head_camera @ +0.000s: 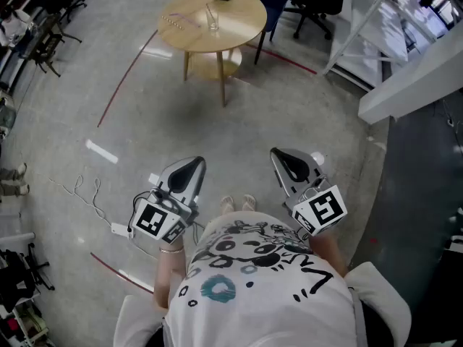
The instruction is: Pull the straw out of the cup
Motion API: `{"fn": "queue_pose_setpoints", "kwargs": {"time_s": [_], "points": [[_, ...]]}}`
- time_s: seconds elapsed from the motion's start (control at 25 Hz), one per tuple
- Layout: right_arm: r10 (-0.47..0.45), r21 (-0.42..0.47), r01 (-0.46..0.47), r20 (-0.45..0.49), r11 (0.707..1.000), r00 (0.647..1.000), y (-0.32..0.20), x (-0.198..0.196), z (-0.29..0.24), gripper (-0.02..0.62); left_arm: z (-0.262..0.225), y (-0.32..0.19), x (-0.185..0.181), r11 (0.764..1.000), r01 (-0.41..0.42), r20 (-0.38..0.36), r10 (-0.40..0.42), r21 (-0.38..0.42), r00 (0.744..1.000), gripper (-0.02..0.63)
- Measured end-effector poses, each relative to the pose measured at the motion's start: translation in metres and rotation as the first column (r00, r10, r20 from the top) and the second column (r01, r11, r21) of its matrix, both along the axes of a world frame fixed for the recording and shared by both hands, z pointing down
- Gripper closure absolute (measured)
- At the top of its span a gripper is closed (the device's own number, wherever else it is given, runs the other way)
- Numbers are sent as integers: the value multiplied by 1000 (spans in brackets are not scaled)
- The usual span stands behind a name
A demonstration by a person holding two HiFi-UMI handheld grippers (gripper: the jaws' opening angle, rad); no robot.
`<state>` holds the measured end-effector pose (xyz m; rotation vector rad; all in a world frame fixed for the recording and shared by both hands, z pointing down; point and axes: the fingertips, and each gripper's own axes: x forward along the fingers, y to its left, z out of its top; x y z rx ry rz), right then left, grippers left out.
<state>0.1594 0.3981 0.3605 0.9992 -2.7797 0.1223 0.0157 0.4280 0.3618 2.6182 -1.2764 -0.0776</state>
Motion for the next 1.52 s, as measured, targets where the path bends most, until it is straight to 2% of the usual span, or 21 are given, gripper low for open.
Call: {"fn": "queue_pose_setpoints", "kwargs": {"time_s": [0.44,0.88,1.16,1.52], "points": [[3,1,-3,-7,1000,1000,0,-6,2,570,2,1,-9,1000,4,-1,-4,-4,1000,589],[79,42,-82,56,996,995,-8,-12,-11,568,2,1,-28,1000,-5,-9,5,-8,1000,589],[167,58,-172,85,983,982,-11,-15,-13,568,8,-1,-49,1000,-23,11,23,-6,1000,589],[168,44,-170,57,984,984,-15,-21,-4,568,15,-8,-67,1000,8,4,-8,-11,1000,589]]}}
